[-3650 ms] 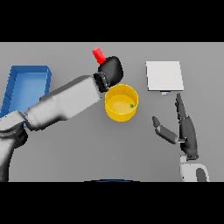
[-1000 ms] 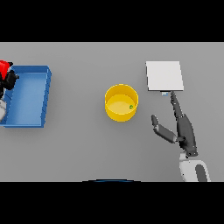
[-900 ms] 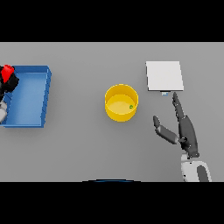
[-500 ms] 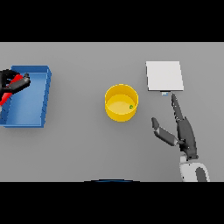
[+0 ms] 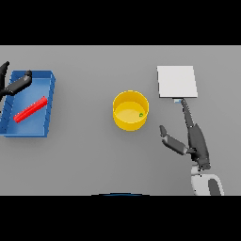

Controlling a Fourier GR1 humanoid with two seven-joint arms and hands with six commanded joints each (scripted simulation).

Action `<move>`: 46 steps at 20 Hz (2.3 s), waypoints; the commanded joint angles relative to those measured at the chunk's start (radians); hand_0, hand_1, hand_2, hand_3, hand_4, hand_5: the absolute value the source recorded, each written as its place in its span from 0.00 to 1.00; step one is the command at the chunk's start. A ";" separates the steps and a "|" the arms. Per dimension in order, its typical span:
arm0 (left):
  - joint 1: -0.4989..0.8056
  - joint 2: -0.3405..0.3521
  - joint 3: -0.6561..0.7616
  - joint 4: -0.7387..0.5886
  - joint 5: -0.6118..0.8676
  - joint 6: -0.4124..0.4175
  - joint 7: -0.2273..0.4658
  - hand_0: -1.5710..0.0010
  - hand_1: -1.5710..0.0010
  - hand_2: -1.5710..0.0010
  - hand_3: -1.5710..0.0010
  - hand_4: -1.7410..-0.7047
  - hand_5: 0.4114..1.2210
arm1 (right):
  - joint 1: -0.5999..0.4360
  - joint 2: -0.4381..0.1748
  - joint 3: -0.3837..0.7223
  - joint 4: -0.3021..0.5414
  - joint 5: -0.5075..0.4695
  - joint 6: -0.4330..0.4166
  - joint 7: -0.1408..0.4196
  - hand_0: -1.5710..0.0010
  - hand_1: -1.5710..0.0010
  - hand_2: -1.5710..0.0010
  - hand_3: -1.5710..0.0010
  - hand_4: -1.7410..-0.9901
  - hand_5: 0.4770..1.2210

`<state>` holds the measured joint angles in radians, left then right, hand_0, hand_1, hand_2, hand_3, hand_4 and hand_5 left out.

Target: Pick up the red beaker and tilt it to pour out 1 green nut into yellow bowl. Pick up the yellow bowl and place it on the metallic measuring scale.

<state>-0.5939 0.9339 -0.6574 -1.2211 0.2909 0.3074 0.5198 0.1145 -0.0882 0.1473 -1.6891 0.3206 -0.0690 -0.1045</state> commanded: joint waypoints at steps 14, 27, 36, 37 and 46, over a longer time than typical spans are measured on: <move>-0.007 -0.024 -0.011 0.008 -0.001 0.010 0.001 1.00 1.00 1.00 1.00 0.91 0.37 | -0.374 -0.284 0.206 0.112 0.307 0.261 0.046 1.00 1.00 1.00 1.00 0.62 0.26; -0.010 -0.024 -0.013 0.004 -0.001 0.005 -0.017 1.00 1.00 1.00 1.00 0.91 0.38 | -0.648 -0.296 0.381 0.364 0.411 0.439 -0.079 1.00 1.00 1.00 1.00 0.65 0.28; -0.025 -0.031 -0.013 0.023 -0.001 -0.009 -0.020 1.00 1.00 1.00 1.00 0.91 0.40 | -0.721 -0.251 0.453 0.493 0.449 0.499 -0.080 1.00 1.00 1.00 1.00 0.59 0.26; -0.032 -0.024 -0.014 0.014 -0.005 -0.009 -0.010 1.00 1.00 1.00 1.00 0.91 0.40 | -0.736 -0.250 0.455 0.506 0.454 0.502 -0.076 1.00 1.00 1.00 1.00 0.59 0.26; -0.020 -0.021 -0.009 0.029 -0.008 -0.006 -0.044 1.00 1.00 1.00 1.00 0.92 0.39 | -0.772 -0.231 0.508 0.550 0.496 0.545 -0.045 0.94 0.93 0.91 0.90 0.50 0.46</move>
<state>-0.6137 0.9133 -0.6666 -1.1925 0.2829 0.3017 0.4751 -0.6571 -0.3197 0.6556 -1.1392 0.8164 0.4759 -0.1482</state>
